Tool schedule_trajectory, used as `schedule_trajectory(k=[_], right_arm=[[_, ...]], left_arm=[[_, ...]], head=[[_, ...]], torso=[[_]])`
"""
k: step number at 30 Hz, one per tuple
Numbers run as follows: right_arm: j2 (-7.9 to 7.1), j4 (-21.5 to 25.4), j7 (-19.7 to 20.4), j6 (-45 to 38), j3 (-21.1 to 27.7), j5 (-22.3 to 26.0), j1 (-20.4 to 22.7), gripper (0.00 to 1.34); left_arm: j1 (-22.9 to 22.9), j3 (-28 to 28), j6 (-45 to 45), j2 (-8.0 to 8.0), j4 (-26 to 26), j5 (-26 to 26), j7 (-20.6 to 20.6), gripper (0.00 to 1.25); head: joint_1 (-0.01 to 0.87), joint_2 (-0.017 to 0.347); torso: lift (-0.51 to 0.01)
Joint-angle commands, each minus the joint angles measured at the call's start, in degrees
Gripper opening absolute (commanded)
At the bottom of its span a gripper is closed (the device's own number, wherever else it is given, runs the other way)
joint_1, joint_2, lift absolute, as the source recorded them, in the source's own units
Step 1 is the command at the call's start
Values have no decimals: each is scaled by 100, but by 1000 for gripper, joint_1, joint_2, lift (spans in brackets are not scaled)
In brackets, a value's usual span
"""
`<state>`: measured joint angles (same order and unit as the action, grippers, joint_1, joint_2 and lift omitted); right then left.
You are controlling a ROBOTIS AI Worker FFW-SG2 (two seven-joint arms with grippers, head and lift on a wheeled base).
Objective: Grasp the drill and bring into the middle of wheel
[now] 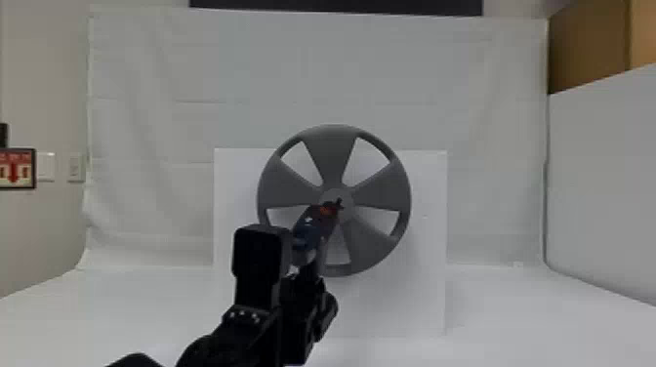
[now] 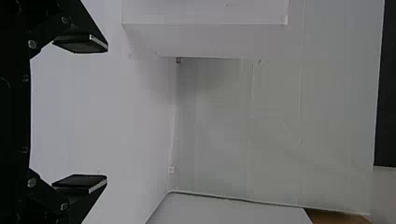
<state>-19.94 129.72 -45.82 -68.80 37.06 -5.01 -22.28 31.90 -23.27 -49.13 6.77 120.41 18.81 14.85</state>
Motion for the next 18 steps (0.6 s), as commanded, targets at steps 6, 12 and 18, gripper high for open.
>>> schedule_trajectory(k=[6,12,18], right_arm=[[-1,1,-6,-2,21,0,4,1048],[-1,1,-6,-2,30,9,13,1048],[26,1,3,-2,74,35,30,1048]], left_arm=[[-79,59,115,9,18,106,-167,29],[-228,209,141,70,325,194,-334,29],[-510,402,202,114,519,255,-386,29]], head=[[0,0],[0,0],[0,0]], torso=[[-406],[-406],[-406]])
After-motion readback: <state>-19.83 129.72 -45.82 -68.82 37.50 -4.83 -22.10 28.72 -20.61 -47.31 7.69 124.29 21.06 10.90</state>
